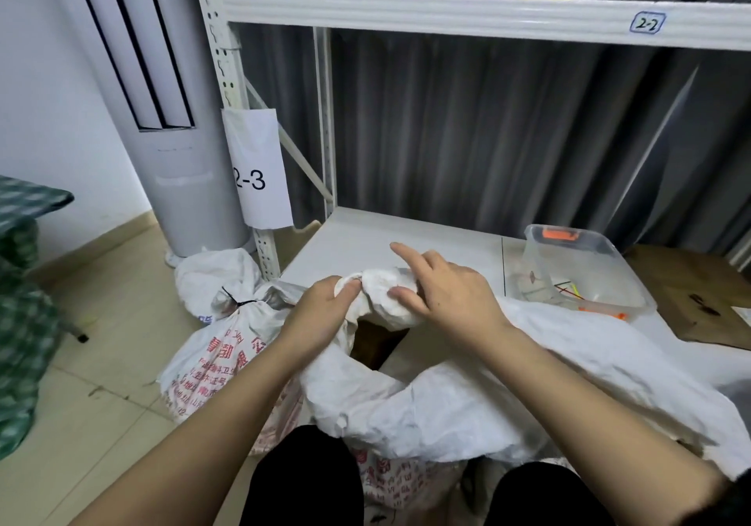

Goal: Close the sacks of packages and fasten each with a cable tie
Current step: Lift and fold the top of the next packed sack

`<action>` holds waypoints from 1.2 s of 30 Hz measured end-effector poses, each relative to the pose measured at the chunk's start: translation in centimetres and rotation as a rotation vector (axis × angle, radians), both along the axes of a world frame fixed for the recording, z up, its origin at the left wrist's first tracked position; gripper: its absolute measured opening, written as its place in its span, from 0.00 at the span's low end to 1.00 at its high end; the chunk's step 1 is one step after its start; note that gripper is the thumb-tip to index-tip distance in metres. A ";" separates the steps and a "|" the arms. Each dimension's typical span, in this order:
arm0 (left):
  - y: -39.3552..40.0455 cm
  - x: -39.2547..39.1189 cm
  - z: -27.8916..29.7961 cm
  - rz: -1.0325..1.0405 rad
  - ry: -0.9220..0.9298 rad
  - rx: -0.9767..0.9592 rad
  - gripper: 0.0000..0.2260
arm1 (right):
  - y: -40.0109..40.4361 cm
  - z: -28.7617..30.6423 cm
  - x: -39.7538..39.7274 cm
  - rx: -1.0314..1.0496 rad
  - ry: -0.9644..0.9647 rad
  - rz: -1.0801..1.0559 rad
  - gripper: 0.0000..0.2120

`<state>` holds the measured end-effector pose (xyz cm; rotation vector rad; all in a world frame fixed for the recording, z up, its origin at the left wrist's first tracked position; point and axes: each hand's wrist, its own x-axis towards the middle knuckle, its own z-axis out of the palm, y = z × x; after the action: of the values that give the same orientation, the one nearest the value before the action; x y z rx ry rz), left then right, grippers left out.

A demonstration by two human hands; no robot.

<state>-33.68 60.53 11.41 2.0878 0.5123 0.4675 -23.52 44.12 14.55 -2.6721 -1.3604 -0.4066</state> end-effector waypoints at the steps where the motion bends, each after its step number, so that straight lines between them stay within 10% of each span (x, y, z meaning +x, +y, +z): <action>1: 0.3 0.1 0.0 -0.021 -0.011 -0.118 0.13 | 0.2 0.0 0.6 -0.011 0.011 -0.017 0.24; 4: 0.9 -0.5 0.0 -0.039 -0.002 -0.100 0.17 | 0.5 -0.2 2.3 0.238 0.426 0.100 0.10; 8: 0.3 -0.9 0.2 0.074 -0.020 0.655 0.25 | 1.6 0.3 3.8 0.604 0.995 0.206 0.10; 12: -0.6 1.5 1.5 0.013 -0.159 0.907 0.29 | 3.4 1.9 3.1 0.655 1.398 0.283 0.08; 14: -0.1 2.4 1.8 0.013 -0.140 0.920 0.25 | 3.3 2.4 2.7 0.684 1.369 0.239 0.11; 20: 1.7 3.6 2.3 0.026 -0.019 0.750 0.16 | -0.3 3.0 3.3 0.109 0.442 0.124 0.31; 26: 3.0 4.2 2.7 -0.254 0.111 -0.032 0.23 | -0.7 2.3 7.2 0.426 1.053 0.265 0.07; 33: 0.2 4.9 2.1 -0.180 -0.198 0.939 0.27 | 1.2 1.4 6.8 0.677 1.472 0.296 0.06; 36: 0.4 6.0 1.8 -0.175 -0.181 1.060 0.19 | 0.5 1.8 6.0 0.556 1.276 0.243 0.12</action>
<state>-27.68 60.96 13.17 3.0028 -0.0859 0.9511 -17.56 44.67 16.37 -1.6211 -0.8808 0.7265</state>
